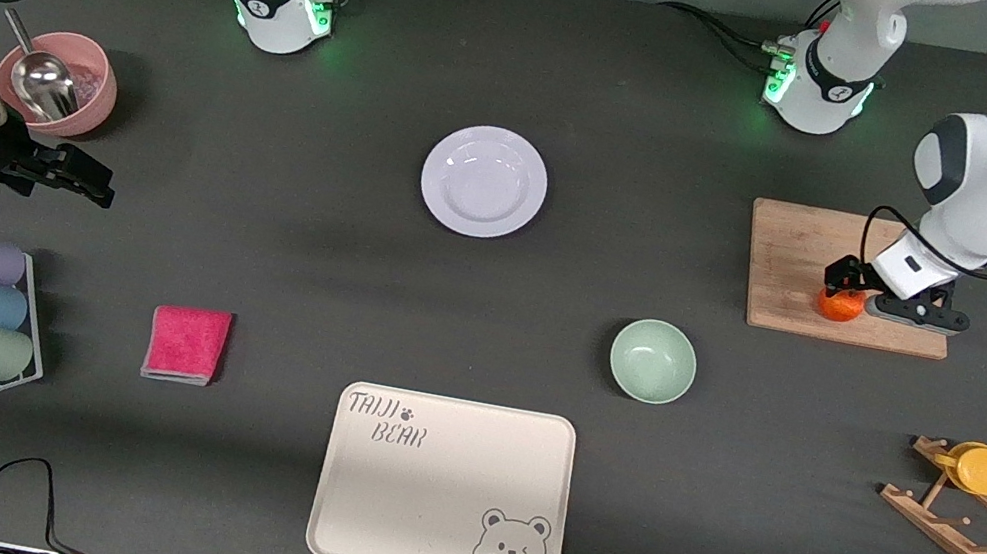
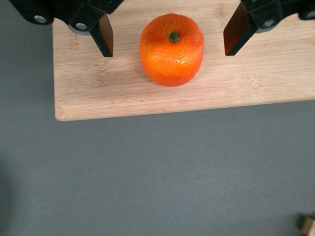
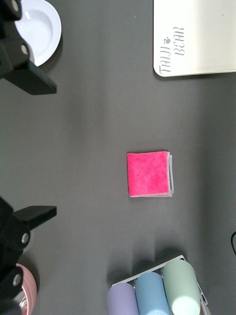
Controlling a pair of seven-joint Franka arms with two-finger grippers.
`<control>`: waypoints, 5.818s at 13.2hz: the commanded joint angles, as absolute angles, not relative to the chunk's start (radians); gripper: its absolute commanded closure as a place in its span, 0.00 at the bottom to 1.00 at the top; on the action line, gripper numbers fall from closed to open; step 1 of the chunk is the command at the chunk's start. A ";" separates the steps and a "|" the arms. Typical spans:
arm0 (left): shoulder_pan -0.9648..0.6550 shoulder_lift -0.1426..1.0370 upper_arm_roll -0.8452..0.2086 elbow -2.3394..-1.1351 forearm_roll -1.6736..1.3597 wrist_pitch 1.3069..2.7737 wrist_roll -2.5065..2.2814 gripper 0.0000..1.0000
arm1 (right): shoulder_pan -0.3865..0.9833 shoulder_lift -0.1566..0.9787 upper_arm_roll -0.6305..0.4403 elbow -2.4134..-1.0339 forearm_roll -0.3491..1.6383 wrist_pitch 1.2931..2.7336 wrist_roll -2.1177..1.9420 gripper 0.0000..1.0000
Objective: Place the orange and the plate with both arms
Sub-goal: 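Close the left gripper on the orange and lift it, then carry the orange to the white plate while the right gripper approaches, then lower the orange onto the white plate and open the left gripper, then withdraw the left gripper while the right gripper reaches the plate rim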
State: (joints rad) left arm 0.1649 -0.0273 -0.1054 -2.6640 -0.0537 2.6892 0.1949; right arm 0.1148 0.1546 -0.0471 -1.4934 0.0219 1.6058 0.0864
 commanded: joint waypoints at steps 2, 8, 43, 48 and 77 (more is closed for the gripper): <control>0.166 0.038 -0.104 -2.692 -0.044 2.807 0.179 0.00 | 0.117 0.153 -0.048 -1.486 0.012 1.585 0.115 0.00; 0.167 0.081 -0.101 -2.691 -0.046 2.864 0.193 0.10 | 0.117 0.155 -0.048 -1.486 0.012 1.585 0.115 0.00; -0.656 0.523 -0.469 -1.858 0.334 2.376 -1.669 1.00 | 0.164 0.218 -0.051 -1.975 0.972 1.876 -0.339 0.00; -0.673 0.607 -0.462 -1.850 0.446 2.416 -1.790 1.00 | 0.160 0.225 -0.084 -2.103 1.122 1.969 -0.720 0.00; 0.394 -0.052 -0.430 -1.740 -0.029 1.612 -0.061 0.00 | 0.503 0.428 -0.123 -2.569 1.968 1.908 -1.478 0.00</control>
State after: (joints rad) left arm 0.3926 -0.0078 -0.4333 -1.6993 -0.0136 1.6185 -0.0758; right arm 0.4803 0.4075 -0.1202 -2.5660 1.9207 1.9231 -1.4045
